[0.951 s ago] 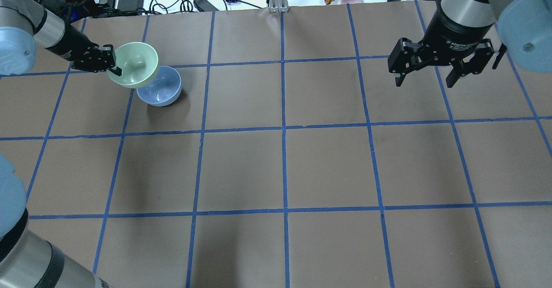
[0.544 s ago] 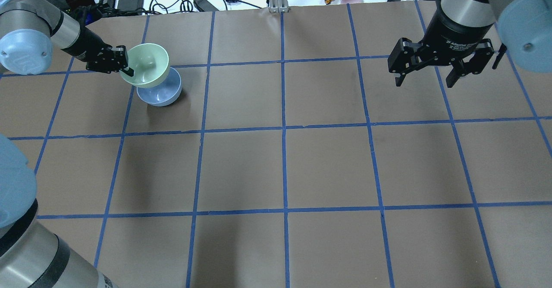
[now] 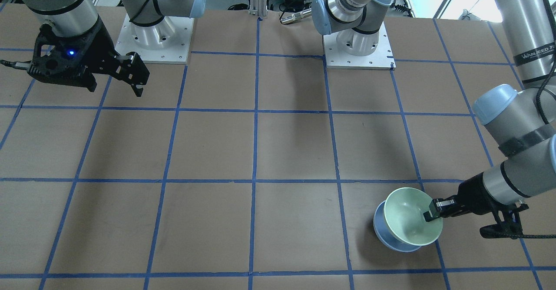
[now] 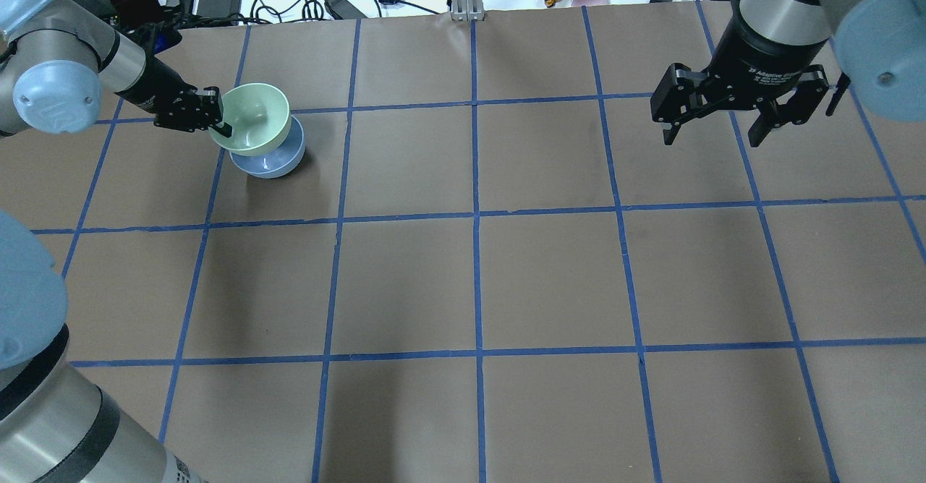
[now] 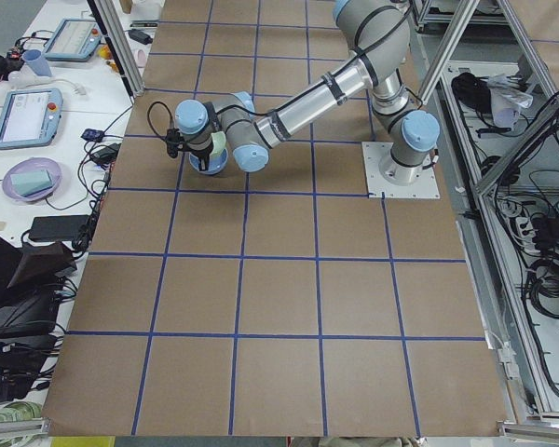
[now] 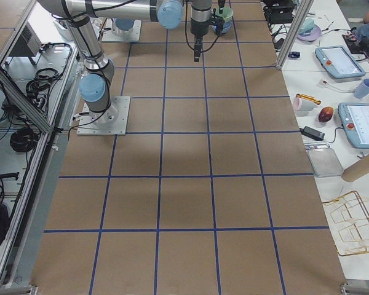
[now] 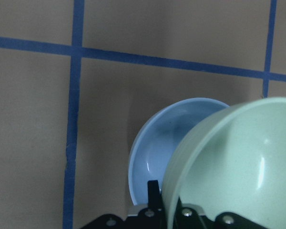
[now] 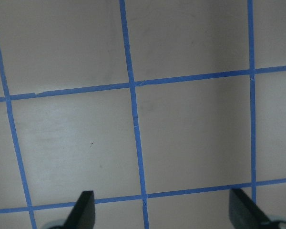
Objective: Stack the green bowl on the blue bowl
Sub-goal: 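Lower the pale green bowl into the light blue bowl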
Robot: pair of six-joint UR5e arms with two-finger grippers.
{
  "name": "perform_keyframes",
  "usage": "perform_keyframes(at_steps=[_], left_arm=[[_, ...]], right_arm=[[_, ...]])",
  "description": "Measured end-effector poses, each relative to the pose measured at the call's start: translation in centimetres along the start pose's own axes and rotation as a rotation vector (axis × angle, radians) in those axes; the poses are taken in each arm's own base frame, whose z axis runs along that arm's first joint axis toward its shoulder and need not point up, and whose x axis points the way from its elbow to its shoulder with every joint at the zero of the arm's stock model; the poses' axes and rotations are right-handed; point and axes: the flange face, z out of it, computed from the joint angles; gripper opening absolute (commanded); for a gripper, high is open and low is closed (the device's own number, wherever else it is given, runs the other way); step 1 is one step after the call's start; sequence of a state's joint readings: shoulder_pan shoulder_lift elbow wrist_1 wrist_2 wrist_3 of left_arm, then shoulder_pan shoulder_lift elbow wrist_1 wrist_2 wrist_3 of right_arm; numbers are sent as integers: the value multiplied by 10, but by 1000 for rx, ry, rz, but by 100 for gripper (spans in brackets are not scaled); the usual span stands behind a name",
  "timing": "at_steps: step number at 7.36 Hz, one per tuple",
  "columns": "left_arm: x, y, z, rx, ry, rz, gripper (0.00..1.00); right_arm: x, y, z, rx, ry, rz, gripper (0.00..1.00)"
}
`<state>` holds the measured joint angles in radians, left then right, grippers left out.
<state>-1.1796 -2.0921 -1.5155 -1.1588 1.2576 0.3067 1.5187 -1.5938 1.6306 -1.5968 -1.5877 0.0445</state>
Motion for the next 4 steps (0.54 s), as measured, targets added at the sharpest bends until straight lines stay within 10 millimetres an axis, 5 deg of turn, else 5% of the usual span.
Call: perform_keyframes(at_steps=[1,2,3,4], left_arm=[[-1,1,2,-2,-1,0,14],[-1,2,4,-5,-3,0,37],[-2,3,7,-10,-3,-3,77],[-3,4,9,-13,-3,-6,100]], right_arm=[[0,0,0,0,0,0,100],[0,0,0,0,0,0,100],[0,0,0,0,0,0,100],[0,0,0,0,0,0,100]])
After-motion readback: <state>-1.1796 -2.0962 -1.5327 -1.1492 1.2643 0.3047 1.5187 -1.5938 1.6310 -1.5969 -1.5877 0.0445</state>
